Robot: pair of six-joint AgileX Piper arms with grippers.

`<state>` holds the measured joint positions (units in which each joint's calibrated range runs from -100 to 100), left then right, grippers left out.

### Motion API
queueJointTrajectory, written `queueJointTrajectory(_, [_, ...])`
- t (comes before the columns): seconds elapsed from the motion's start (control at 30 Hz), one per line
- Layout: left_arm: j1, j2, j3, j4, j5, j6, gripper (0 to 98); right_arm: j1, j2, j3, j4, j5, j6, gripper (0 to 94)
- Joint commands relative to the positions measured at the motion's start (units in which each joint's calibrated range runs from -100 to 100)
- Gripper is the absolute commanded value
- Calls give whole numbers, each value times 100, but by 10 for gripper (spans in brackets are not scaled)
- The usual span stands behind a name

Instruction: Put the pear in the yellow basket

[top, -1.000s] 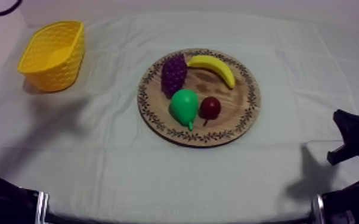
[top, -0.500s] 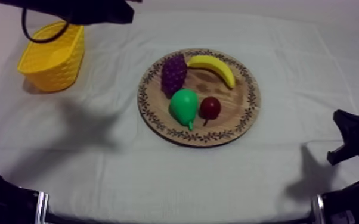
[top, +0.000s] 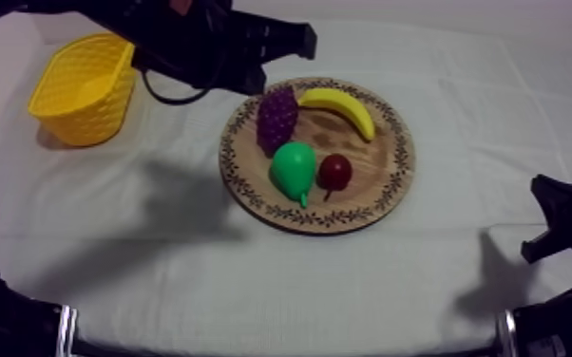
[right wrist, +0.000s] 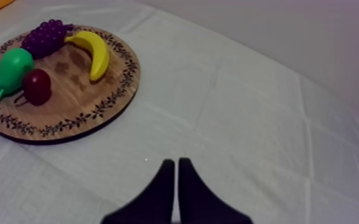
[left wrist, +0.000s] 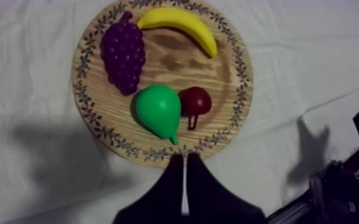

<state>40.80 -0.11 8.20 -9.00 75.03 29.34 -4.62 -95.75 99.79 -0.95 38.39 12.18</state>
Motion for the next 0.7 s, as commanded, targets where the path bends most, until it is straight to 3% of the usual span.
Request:
queueJointTrajectory(0.0, [-15,126,-19,25,2,7,41,3,-1,-1,0,0,3,5])
queueJointTrajectory(0.17, [-10,303,7,54,-69,66,185,3,-1,-1,0,0,1,5])
queueJointTrajectory(0.3, [46,389,23,85,-96,71,463,3,-1,-1,0,0,0,5])
queueJointTrajectory(0.47, [-139,519,31,443,-42,-171,815,3,-1,-1,0,0,0,5])
queueJointTrajectory(0.57, [-243,610,36,576,-48,-255,910,3,-1,-1,0,0,0,5])
queueJointTrajectory(0.67, [-279,729,32,622,-89,-254,942,3,-1,-1,0,0,0,5])
